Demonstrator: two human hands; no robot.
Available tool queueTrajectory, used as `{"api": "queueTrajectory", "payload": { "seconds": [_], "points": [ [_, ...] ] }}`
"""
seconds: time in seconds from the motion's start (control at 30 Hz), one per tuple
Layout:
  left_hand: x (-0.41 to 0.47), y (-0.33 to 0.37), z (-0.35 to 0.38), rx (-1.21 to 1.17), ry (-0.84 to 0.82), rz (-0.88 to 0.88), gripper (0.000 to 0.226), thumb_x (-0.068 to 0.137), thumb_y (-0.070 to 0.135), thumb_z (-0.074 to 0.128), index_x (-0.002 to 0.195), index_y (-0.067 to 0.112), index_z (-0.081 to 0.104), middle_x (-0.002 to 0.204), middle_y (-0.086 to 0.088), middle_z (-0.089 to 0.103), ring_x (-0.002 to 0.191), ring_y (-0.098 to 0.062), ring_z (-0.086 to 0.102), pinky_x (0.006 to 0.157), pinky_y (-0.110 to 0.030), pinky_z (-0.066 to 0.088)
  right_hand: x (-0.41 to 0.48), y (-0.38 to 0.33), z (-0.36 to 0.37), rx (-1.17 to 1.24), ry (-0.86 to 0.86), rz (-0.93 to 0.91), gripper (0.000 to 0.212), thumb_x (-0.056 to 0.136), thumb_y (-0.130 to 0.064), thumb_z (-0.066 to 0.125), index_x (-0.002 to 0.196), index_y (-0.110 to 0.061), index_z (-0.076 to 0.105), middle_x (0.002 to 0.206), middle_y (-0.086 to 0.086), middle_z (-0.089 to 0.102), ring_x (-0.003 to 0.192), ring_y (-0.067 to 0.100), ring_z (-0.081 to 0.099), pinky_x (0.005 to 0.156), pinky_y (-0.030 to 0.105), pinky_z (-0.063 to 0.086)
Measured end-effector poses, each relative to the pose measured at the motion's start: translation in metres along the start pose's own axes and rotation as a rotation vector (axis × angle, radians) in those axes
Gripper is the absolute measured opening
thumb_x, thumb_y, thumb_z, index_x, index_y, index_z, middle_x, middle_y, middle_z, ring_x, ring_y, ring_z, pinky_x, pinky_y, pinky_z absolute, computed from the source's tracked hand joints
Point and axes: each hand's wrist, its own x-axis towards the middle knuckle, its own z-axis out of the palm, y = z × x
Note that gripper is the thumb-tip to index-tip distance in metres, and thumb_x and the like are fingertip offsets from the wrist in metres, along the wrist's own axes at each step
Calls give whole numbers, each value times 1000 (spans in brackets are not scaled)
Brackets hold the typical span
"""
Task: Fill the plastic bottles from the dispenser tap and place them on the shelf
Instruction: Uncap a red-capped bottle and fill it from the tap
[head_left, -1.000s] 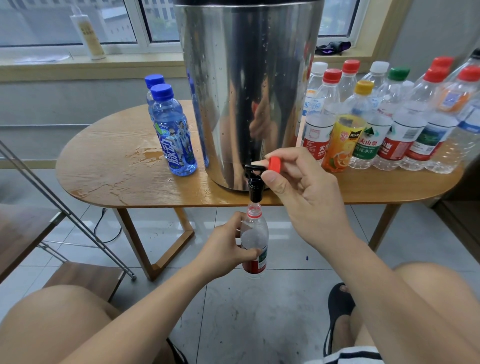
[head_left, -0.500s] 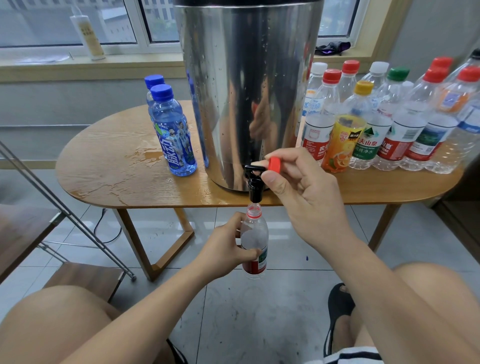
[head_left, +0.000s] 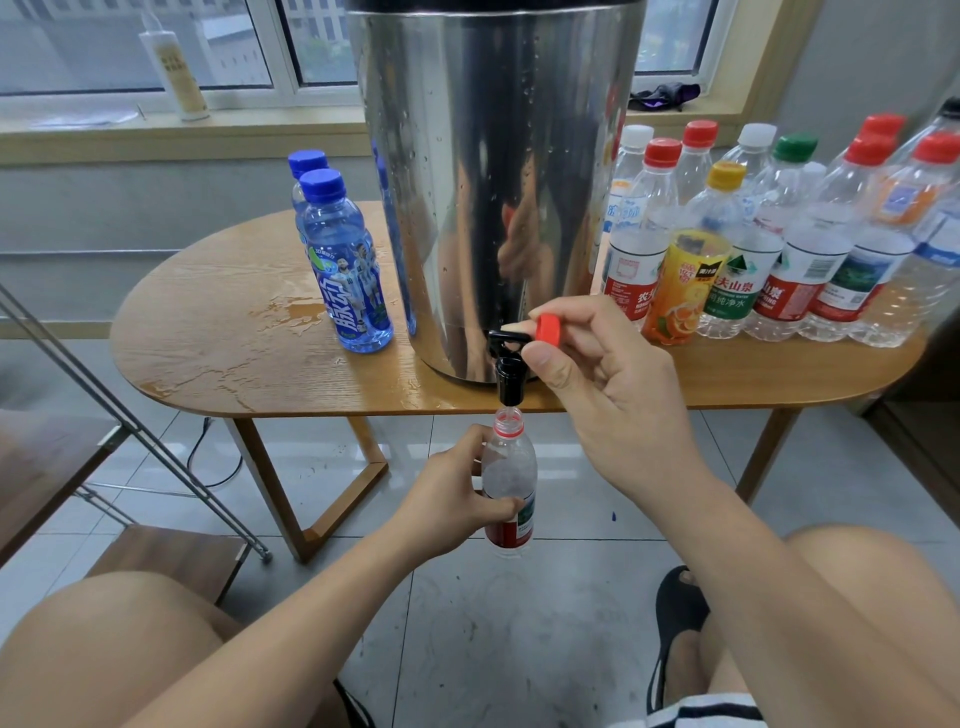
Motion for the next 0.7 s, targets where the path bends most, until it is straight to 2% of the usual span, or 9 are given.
{"api": "queueTrajectory", "payload": {
  "seconds": [0.2,0.3,0.43,0.57,0.7],
  "points": [
    [1,-1,1,7,-2,0,63,83,31,90,131,39,50,134,11,70,122,-10,65,81,-17,60,0,0,0,-2,-1,-1,36,104,-39,66,134,-20,63,118,-9,78,117,13,72,97,31,60],
    [1,-2,1,10,-5,1,64,83,32,90,131,40,50,135,11,69,124,-11,65,87,-25,63,0,0,0,1,1,0,36,103,-40,67,133,-20,63,118,-9,78,117,13,72,97,30,60],
    [2,-1,1,6,-6,-6,64,82,32,90,130,41,49,136,12,69,126,-13,65,88,-27,64,0,-1,0,20,4,-1,33,104,-36,68,133,-19,63,116,-9,78,116,13,72,95,26,59],
    [1,0,0,7,-9,-11,64,83,31,90,131,42,49,137,12,68,124,-9,64,76,-13,57,0,0,0,21,3,-10,33,105,-35,68,133,-18,63,116,-9,78,116,14,73,95,26,58],
    [1,0,0,5,-5,-12,65,83,32,90,132,41,49,136,12,68,122,-8,64,72,-11,57,0,0,0,23,2,-12,33,104,-35,67,132,-18,63,115,-10,78,115,13,73,95,24,58]
  ]
}}
